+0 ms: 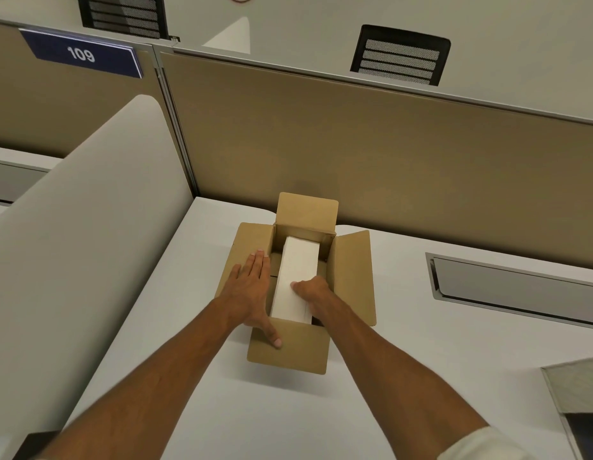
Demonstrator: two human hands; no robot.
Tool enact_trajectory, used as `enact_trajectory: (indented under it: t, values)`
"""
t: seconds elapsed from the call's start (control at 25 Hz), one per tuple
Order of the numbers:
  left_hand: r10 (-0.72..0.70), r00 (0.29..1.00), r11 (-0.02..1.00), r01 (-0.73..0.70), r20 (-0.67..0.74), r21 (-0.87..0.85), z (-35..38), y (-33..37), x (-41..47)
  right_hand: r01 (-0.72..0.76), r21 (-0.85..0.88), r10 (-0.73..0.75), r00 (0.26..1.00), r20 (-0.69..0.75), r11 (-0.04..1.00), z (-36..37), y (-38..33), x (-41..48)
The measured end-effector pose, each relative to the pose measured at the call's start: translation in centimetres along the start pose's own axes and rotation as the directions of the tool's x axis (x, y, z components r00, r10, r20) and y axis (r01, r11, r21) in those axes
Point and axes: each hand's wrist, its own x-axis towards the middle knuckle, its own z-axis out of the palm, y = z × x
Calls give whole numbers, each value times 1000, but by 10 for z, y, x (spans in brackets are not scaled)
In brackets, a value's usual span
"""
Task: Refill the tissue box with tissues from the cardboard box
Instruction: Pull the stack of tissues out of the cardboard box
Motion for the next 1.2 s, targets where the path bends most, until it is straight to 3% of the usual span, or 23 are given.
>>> enact_trajectory:
  t: [0.16, 0.4, 0.52, 0.84, 1.2]
  values:
    - [9, 1000, 1000, -9, 2, -3, 1, -1, 0, -23, 70, 21, 999, 33, 997, -2, -2, 7]
    - [-33, 999, 997, 31, 21, 67, 0, 3, 0, -42, -183, 53, 997, 53, 982, -4, -11, 14]
    - [-58, 998, 996, 55, 40, 63, -1, 3, 1, -54, -194, 68, 996, 62, 979, -1, -13, 13]
    - [-90, 994, 994, 86, 68, 61, -4, 5, 0, -129, 156, 113, 988, 104, 979, 2, -6, 8]
    - [-106, 992, 991, 99, 71, 95, -8, 9, -2, -139, 293, 105, 986, 130, 946, -5, -5, -7]
